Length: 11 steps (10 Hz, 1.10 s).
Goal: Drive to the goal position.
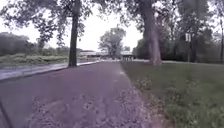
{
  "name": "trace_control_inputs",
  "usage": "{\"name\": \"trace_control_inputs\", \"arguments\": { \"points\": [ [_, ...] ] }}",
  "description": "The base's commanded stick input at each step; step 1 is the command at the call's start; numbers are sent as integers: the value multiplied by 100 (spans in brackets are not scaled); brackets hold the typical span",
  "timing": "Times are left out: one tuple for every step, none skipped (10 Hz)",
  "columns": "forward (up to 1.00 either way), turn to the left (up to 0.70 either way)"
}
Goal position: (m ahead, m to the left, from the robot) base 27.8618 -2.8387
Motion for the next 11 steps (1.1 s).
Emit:
{"name": "trace_control_inputs", "arguments": {
  "points": [
    [70, 0],
    [70, 0],
    [70, 0],
    [70, 0],
    [70, 0],
    [70, 0],
    [70, 0],
    [70, 0],
    [70, 0],
    [70, 0],
    [70, 0]
  ]
}}
